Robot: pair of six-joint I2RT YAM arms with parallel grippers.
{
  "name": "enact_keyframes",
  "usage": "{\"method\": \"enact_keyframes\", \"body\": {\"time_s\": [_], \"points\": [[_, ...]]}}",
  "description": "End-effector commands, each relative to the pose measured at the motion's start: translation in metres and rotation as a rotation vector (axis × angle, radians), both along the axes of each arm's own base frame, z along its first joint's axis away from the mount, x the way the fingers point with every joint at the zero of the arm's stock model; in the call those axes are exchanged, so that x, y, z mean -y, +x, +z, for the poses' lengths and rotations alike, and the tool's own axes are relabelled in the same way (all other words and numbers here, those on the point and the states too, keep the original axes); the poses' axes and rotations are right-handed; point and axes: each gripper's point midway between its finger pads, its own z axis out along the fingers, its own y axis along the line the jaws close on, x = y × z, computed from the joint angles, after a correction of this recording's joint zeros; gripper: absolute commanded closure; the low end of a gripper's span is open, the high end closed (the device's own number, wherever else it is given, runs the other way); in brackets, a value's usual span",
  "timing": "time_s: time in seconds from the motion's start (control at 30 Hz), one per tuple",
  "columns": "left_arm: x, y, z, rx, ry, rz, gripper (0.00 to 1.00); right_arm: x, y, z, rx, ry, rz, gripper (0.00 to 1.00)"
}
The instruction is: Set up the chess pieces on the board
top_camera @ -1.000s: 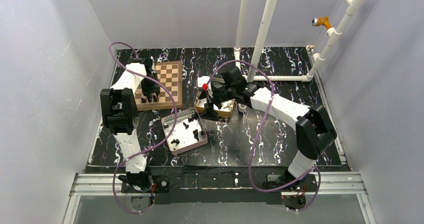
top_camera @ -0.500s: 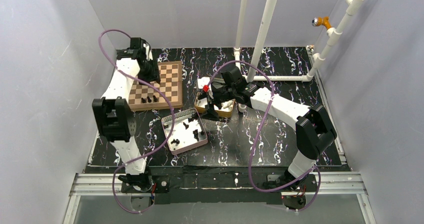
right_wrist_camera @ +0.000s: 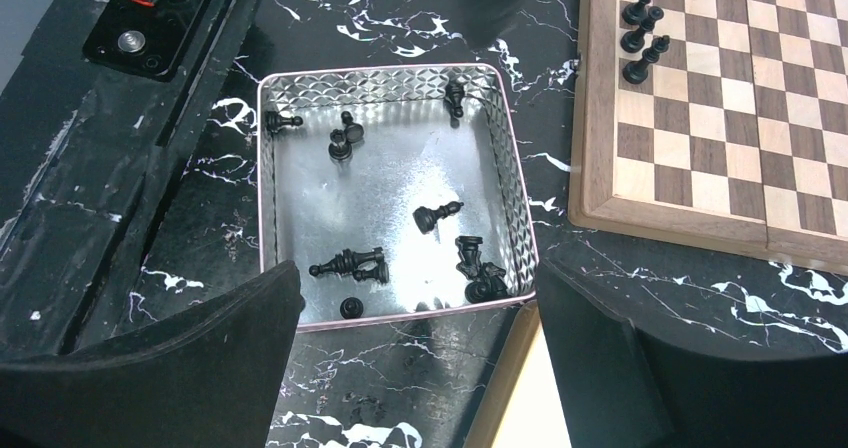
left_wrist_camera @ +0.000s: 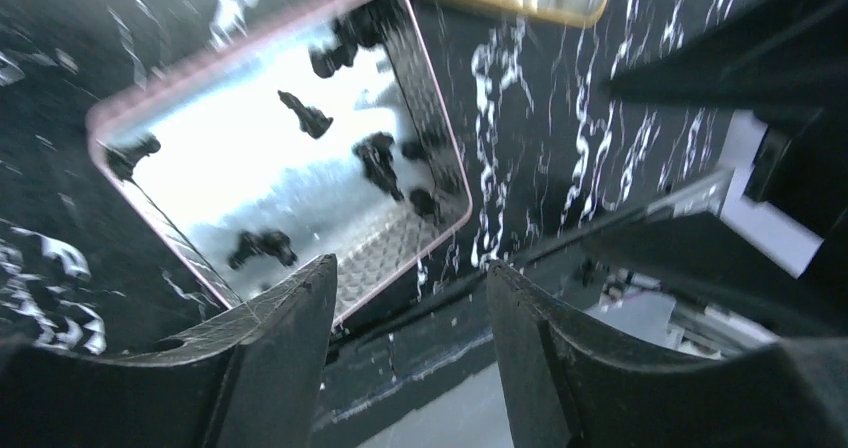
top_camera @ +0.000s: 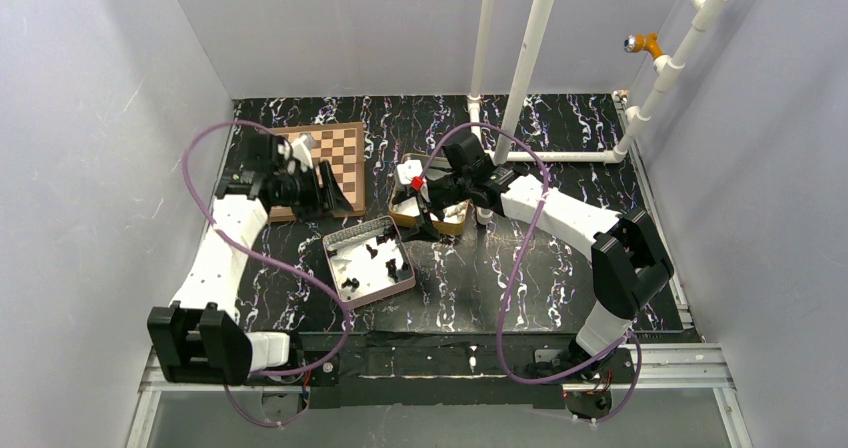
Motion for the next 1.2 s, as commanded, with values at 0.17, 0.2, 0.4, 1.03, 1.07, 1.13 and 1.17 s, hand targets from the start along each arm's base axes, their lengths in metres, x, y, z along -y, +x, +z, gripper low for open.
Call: {"method": "enact_keyframes", "body": {"time_s": [0.17, 0.2, 0.4, 1.03, 1.07, 1.13, 1.17], "points": [[0.016, -0.059, -0.051, -0.065, 0.225, -0.174, 0.50, 0.007, -0.010, 0.000, -0.021, 0.007, 0.016, 0.06], [0.016, -0.060, -0.055, -0.079, 0.248, -0.175, 0.51, 0.008, -0.011, -0.001, -0.021, 0.005, 0.013, 0.06], [0.008, -0.065, -0.076, -0.109, 0.426, -0.143, 0.56, 0.011, -0.012, 0.000, -0.012, 0.004, -0.002, 0.06], [0.001, -0.072, -0.130, -0.162, 0.587, -0.140, 0.70, 0.013, -0.013, 0.002, -0.014, 0.013, -0.015, 0.06], [0.002, -0.070, -0.131, -0.160, 0.588, -0.141, 0.70, 0.013, -0.013, 0.003, -0.014, 0.014, -0.015, 0.06], [0.001, -0.069, -0.133, -0.163, 0.597, -0.141, 0.70, 0.013, -0.013, 0.003, -0.013, 0.015, -0.015, 0.06], [0.000, -0.069, -0.135, -0.168, 0.606, -0.142, 0.72, 0.013, -0.013, 0.003, -0.013, 0.015, -0.015, 0.06]]}}
